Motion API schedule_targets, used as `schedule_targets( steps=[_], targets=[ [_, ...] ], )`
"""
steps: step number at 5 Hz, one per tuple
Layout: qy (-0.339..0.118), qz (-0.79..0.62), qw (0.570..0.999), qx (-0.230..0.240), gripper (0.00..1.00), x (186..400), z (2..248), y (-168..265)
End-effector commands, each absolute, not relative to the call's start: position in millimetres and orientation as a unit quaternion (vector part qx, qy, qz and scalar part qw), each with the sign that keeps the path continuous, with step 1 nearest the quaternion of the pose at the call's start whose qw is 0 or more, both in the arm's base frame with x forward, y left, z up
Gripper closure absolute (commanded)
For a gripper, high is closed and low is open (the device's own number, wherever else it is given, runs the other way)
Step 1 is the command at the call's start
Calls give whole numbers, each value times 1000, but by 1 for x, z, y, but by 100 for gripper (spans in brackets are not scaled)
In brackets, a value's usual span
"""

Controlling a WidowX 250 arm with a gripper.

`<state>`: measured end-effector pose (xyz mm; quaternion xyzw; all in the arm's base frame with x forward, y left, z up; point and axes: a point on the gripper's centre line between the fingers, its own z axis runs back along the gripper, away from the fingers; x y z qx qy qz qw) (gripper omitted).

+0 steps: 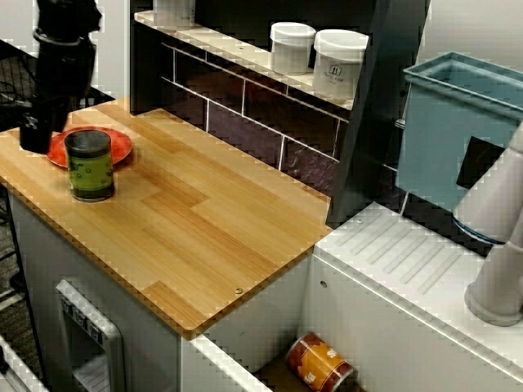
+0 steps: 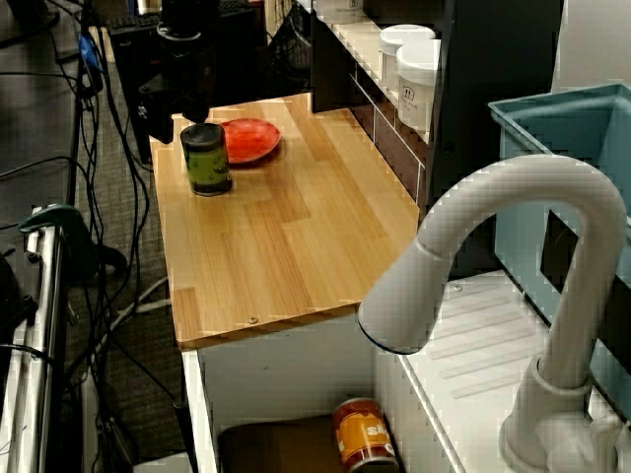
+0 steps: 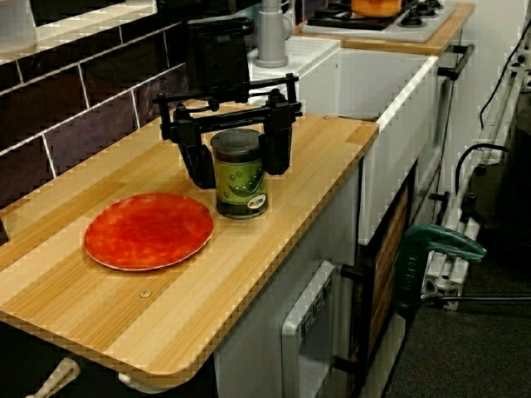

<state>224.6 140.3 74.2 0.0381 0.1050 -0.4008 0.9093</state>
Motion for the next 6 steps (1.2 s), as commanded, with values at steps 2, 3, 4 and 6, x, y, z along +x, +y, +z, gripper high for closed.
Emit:
schedule_targets(
  steps=[2, 3, 4, 6],
  targets=[
    [58, -409, 910, 39, 0, 260, 67, 99],
    [51, -414, 909, 15, 0, 269, 73, 86],
    [40, -418, 907, -12, 0, 275, 83, 70],
    [27, -453, 891, -20, 0, 276, 96, 37]
  ],
)
